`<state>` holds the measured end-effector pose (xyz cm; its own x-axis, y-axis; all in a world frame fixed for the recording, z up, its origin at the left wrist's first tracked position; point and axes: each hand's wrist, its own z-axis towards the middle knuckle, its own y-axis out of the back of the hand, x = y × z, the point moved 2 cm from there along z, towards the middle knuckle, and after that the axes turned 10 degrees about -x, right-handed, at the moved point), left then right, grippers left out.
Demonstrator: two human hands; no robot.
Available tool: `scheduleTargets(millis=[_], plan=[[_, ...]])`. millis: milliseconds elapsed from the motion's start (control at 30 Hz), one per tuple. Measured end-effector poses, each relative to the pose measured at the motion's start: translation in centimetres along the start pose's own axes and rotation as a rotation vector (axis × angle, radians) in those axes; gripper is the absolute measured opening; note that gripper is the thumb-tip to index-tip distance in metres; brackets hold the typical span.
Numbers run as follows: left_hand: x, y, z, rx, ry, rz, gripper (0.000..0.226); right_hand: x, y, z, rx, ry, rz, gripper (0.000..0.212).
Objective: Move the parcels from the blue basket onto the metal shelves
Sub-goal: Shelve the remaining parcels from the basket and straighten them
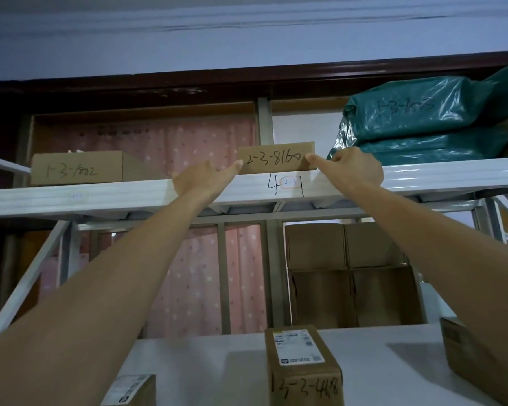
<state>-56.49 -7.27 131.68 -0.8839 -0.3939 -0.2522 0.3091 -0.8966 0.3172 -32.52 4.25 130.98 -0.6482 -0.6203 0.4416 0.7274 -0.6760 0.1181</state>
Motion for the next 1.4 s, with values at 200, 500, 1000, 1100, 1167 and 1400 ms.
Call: scheduleTargets(millis=[200, 500, 1000, 1100, 1167, 1400], plan=[[1.7, 1.3, -2.3, -0.035, -0.103, -0.406, 0.052, 0.5, 1.1, -3.0, -0.055, 0.036, 0.112, 0.066], [22.8, 0.8, -15.2, 0.005, 0.011, -0.612, 0.031, 9.6, -3.3, -23.2, 0.138, 0.085, 0.563, 0.052], [40.9, -5.3, -28.8, 0.664, 0.067, -0.138, 0.070, 9.6, -14.2, -44.6, 0.745, -0.215, 0.441, 0.084], [41.0, -5.5, -29.3, 0.552, 0.008, -0.096, 0.055, 9.6, -14.6, -44.6, 0.779, -0.134, 0.322, 0.056], [40.9, -5.6, -29.7, 0.473, -0.013, -0.079, 0.050, 9.6, -14.6, -44.6, 0.781, -0.108, 0.296, 0.050], [41.0, -6.3, -29.9, 0.415, 0.024, -0.078, 0.047, 9.7, -14.7, -44.6, 0.761, -0.082, 0.281, 0.047]])
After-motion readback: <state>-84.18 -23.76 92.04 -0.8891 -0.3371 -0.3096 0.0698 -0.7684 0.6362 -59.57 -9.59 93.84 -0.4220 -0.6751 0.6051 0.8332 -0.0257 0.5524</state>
